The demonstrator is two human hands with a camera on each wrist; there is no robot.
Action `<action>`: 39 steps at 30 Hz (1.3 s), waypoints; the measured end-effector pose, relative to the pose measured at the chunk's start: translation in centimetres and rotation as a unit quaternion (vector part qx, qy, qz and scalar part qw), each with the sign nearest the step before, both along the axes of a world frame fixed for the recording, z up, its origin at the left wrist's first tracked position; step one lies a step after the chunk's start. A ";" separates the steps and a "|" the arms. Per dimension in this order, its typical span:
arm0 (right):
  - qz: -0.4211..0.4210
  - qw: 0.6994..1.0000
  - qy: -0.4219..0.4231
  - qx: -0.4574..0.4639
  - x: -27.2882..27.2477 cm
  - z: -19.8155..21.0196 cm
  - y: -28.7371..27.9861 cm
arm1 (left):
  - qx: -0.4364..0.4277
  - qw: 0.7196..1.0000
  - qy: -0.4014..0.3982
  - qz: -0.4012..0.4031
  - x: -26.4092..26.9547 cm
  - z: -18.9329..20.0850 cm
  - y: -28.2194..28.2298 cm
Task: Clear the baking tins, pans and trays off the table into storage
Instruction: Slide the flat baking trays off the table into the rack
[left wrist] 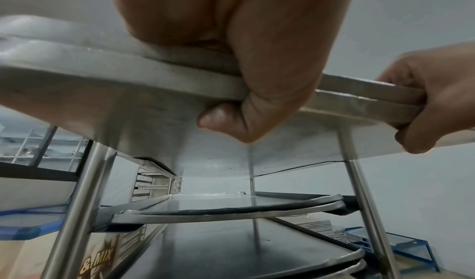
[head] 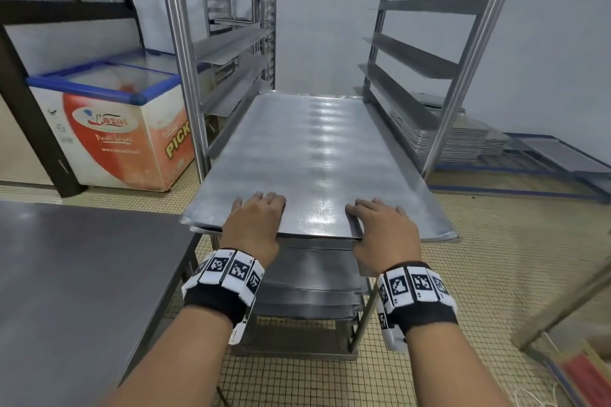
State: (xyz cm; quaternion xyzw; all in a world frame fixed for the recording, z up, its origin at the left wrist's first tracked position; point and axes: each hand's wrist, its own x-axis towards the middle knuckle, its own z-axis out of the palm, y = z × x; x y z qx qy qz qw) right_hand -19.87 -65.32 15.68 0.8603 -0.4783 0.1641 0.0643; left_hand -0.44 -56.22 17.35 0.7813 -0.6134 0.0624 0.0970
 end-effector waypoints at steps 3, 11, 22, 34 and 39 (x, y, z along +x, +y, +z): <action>0.000 1.000 -0.001 0.008 1.1 0.1 -2.3 | 0.006 1.000 0.004 0.002 1.0 0.3 -2.4; -0.001 0.999 -0.015 0.028 3.7 1.3 -8.0 | 0.018 1.000 -0.004 0.008 3.6 0.5 -9.1; -0.010 0.998 -0.011 0.055 6.2 2.6 -13.3 | 0.018 0.999 -0.021 0.023 6.8 -0.1 -16.3; -0.010 1.000 -0.018 0.021 7.5 2.2 -16.9 | 0.006 0.999 -0.011 0.045 8.8 -0.9 -20.5; -0.007 1.000 -0.029 0.009 7.9 1.9 -17.6 | 0.005 0.999 -0.011 0.041 9.3 -0.9 -21.0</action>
